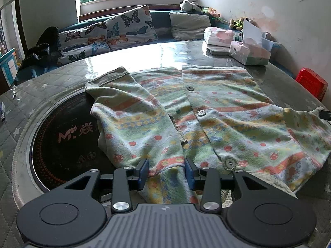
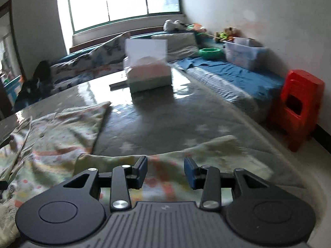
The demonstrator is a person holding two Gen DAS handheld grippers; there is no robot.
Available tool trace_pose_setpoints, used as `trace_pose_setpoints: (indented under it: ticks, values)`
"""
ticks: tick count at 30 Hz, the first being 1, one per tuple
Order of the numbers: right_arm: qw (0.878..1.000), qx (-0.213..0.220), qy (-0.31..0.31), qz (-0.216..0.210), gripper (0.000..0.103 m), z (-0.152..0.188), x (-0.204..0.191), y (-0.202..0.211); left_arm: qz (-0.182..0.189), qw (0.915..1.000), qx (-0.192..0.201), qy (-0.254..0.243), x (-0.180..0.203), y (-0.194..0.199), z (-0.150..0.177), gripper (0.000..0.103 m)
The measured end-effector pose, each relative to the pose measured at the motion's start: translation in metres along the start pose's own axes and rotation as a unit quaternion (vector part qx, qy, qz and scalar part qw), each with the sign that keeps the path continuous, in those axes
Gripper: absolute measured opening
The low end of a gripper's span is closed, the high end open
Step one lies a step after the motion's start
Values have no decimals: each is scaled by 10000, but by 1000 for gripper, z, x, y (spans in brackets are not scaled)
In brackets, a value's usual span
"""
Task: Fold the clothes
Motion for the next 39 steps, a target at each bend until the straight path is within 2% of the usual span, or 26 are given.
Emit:
trace_pose_setpoints:
  ticks: [4, 13, 16, 21, 26, 34, 39]
  values:
    - [9999, -165, 34, -28, 39, 0, -10, -17, 16, 10000, 5, 11, -1, 0, 0, 42]
    - [9981, -177, -153, 564, 38, -7, 14, -29, 42, 10000, 16, 45, -3, -1, 0, 45]
    - [9988, -119, -3, 473, 38, -10, 5, -24, 39, 10000, 7, 45, -2, -1, 0, 45]
    - [9986, -72, 383, -369, 38, -8, -36, -7, 66, 10000, 17, -2, 0, 2, -3, 48]
    - [9909, -82, 810, -1072, 38, -5, -83, 0, 114, 9998, 131, 32, -1, 13, -11, 50]
    - [9792, -272, 1196, -1615, 39, 10, -118, 0, -208, 9994, 257, 115, -10, 11, -47, 50]
    - [9771, -339, 1275, -1668, 44, 14, -121, -1, -357, 9990, 254, 129, -13, -9, -73, 51]
Point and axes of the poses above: each gripper's, at about its wrist camera, not at the fingertips, and y roughly against the way its jaws point, x to its right, z to its underside, the point moved 1 cm from there along -y, roughly the way its jaws point, and after that the axes turned 4 degrees about z, right-handed, at the moved point
